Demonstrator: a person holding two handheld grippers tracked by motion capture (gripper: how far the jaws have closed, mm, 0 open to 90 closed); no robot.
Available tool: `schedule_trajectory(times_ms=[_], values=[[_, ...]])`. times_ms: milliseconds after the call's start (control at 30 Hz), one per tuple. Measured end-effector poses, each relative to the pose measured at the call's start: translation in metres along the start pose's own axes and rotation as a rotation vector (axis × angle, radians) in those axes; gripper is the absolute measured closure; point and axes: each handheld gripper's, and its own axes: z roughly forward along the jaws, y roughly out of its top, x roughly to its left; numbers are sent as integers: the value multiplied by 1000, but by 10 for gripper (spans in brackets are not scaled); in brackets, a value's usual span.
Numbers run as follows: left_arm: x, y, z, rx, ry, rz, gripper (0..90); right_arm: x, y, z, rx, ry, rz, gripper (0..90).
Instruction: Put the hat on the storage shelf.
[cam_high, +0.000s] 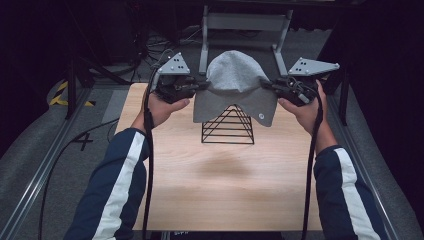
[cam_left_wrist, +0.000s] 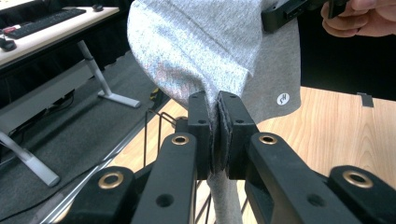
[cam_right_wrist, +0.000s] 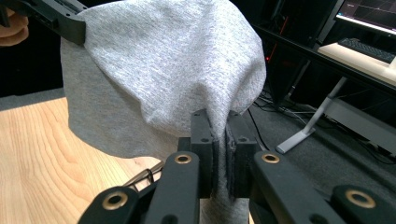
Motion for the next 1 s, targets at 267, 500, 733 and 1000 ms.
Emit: schedule_trajectory(times_ms=[267,500,733,1000], values=[[2,-12,15,46,28,0,844,2,-11,11,42,2,-2,842],[2,-39,43,109,33,-28,842,3,-38,31,104,14,13,841],[1,-63,59,134,24,-63,842,4,-66,44,144,28,42,841],[-5,-93,79,174,21,-91,842,9,-102,61,201,47,91,841]])
